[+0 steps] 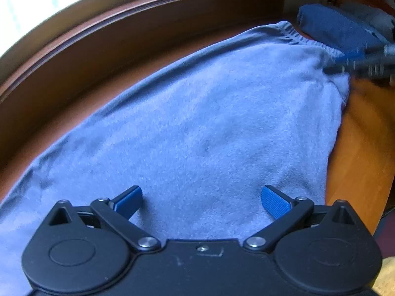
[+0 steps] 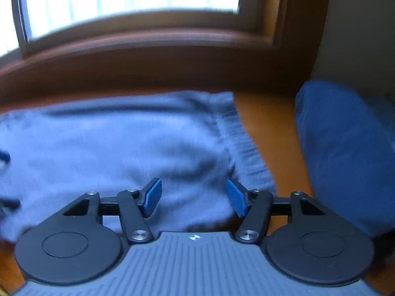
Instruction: Fold clothes
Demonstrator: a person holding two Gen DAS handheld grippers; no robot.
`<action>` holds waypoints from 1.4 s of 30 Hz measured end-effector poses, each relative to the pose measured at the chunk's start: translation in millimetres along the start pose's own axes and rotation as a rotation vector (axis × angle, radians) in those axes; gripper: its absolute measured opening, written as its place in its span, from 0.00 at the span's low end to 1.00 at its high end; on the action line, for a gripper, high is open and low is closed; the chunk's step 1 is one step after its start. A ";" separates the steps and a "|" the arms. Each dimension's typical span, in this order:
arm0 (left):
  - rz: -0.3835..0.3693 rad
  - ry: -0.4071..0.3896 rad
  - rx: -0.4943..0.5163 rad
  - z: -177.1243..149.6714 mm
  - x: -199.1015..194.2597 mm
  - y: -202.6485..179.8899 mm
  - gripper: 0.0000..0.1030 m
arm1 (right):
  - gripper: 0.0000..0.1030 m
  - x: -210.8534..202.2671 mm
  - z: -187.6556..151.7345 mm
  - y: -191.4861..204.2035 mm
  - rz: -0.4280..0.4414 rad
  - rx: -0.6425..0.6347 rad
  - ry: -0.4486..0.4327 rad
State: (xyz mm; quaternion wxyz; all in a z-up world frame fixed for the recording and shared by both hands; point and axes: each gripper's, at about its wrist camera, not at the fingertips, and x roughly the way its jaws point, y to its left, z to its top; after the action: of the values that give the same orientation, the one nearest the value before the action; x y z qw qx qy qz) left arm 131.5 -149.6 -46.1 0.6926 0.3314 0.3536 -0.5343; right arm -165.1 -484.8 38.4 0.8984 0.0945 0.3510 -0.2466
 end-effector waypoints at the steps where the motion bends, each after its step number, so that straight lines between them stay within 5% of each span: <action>1: 0.001 0.005 -0.004 0.8 0.2 0.2 1.00 | 0.64 0.5 6.9 2.8 0.006 -0.014 -0.029; 9: -0.002 0.042 -0.062 5.4 2.7 1.4 1.00 | 0.66 69.2 11.7 -1.8 -0.039 -0.086 -0.017; 13: 0.028 0.044 -0.111 4.9 -0.6 -6.5 1.00 | 0.75 80.8 13.5 -11.1 -0.136 -0.058 -0.031; 18: 0.133 0.028 -0.133 -8.3 -21.8 8.4 1.00 | 0.66 52.9 27.7 13.4 -0.210 -0.032 -0.079; 25: 0.330 0.060 -0.318 -47.3 -56.4 99.9 1.00 | 0.67 11.5 8.7 134.3 0.227 -0.046 -0.098; 30: 0.419 0.155 -0.376 -93.5 -59.7 159.3 1.00 | 0.67 11.5 -20.0 251.7 0.398 -0.184 -0.074; 34: 0.330 0.127 -0.364 -119.5 -67.8 185.2 1.00 | 0.67 19.1 -36.5 317.7 0.379 -0.265 -0.002; 38: 0.212 0.089 -0.313 -135.1 -72.6 204.0 1.00 | 0.68 10.2 -45.0 347.3 0.229 -0.274 0.023; 42: 0.106 0.048 -0.271 -142.0 -70.8 222.0 1.00 | 0.66 8.0 -30.5 341.7 0.182 -0.123 0.075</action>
State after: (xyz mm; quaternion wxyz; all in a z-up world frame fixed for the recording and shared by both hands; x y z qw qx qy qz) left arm 316.0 51.5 -43.6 0.7496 0.2655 0.4211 -0.4362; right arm -3.8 -183.3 9.4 0.9074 0.0799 0.3887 -0.1382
